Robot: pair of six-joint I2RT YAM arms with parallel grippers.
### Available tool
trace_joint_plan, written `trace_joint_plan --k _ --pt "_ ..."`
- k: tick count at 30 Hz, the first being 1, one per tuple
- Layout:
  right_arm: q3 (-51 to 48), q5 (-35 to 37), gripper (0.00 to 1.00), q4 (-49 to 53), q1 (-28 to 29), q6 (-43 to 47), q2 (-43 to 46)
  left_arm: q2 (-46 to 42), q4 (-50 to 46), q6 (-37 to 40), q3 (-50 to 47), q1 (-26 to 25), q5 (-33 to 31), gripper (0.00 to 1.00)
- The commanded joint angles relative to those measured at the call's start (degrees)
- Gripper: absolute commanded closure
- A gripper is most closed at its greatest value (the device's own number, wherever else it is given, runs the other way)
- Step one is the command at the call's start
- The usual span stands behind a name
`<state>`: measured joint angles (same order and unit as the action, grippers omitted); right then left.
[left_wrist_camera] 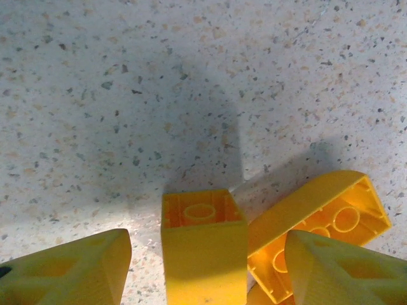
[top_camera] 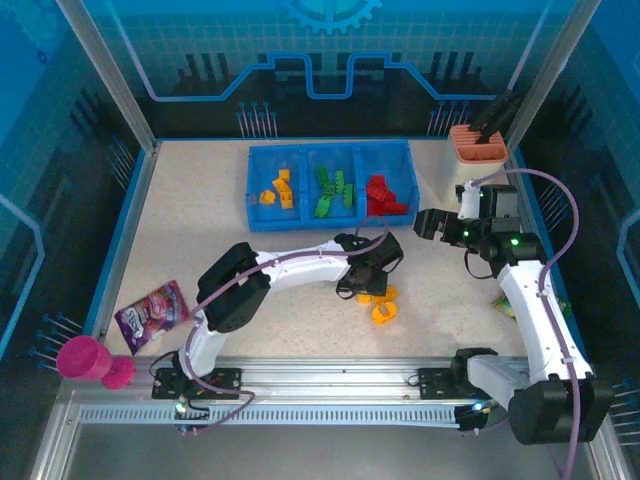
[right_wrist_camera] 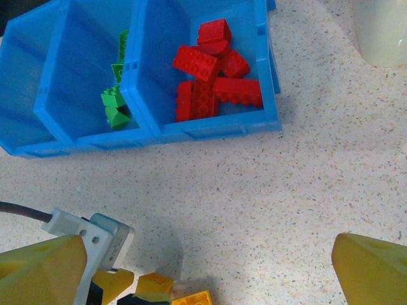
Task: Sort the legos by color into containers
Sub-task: Pick up the lego from the middle-left of the table, then place the lego in the container.
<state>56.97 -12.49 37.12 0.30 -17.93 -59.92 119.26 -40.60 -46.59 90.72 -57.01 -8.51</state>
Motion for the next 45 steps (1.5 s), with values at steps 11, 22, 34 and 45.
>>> trace_joint_plan --k 11,22,34,45 --pt "-0.5 -0.1 0.0 -0.9 -0.3 1.1 -0.9 2.8 0.4 -0.4 -2.1 1.6 3.3 0.54" --pt "-0.4 0.8 0.0 -0.5 -0.3 1.2 -1.2 -7.2 -1.0 0.7 -10.3 6.1 -0.3 0.77" --pt "0.1 1.1 0.0 -1.4 0.1 1.1 -3.7 -18.5 -0.9 16.2 -7.2 29.5 -11.3 0.77" --pt "2.1 2.6 0.0 0.1 0.4 1.9 -4.3 -3.2 0.7 21.6 4.9 37.6 -11.0 0.78"
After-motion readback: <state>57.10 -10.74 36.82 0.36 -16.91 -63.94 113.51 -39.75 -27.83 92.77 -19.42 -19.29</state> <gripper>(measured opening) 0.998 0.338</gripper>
